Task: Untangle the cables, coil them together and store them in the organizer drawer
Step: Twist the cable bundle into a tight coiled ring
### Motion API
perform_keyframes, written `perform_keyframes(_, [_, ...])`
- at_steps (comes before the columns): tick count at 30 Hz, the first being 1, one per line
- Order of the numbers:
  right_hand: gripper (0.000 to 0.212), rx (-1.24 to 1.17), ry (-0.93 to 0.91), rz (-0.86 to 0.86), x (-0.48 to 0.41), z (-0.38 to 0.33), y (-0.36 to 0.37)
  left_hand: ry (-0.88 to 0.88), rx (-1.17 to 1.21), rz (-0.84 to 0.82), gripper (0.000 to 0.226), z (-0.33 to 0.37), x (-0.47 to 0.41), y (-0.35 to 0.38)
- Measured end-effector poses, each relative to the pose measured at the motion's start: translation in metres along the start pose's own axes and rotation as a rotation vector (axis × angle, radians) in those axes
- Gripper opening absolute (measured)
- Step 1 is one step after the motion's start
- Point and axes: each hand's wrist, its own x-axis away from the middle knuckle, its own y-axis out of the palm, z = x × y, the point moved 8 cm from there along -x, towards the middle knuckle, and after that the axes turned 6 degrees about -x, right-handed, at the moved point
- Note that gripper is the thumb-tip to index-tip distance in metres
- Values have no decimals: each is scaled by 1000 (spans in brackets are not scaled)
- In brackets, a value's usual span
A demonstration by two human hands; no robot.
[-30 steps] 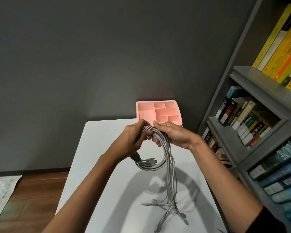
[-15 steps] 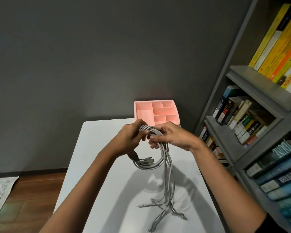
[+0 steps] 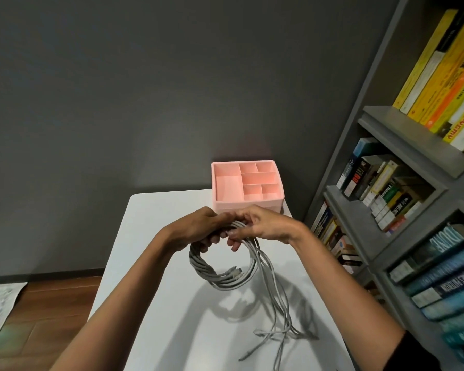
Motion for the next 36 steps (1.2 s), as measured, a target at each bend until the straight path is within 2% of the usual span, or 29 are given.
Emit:
perform_keyframes(4, [30,-68,17,50,-1,13,-1,-118,108,-79,51,-16,-1,10])
perform_keyframes(8, [35,-87,10,213,0,21,-16,-98,262,-8,45,-16,-4,8])
perform_keyframes(13, [46,201,83,459,5,43,-16,-66,345,131,43,-16,-7,-11])
perform_keyframes(18, [40,477,-165,863,21,21,-10,-41,363,229,43,-19,-5,-25])
perform_keyframes(23, [42,655,-281,1061,31,-3,0,28,250,408,46,-15,1,-40])
perform_keyframes(27, [36,786,-337,1128,31,-19,10,69,213,538,51,-11,7,-49])
perform_keyframes(29, [37,776,-337,1128,27,-22,15,77,174,599,52,-10,10,-53])
perform_keyframes(33, [31,496,-306,900,7,-17,17,69,155,680,53,-13,16,-61])
perform_keyframes(36, [31,216,-234,724,-5,-13,15,78,159,657,52,-17,19,-66])
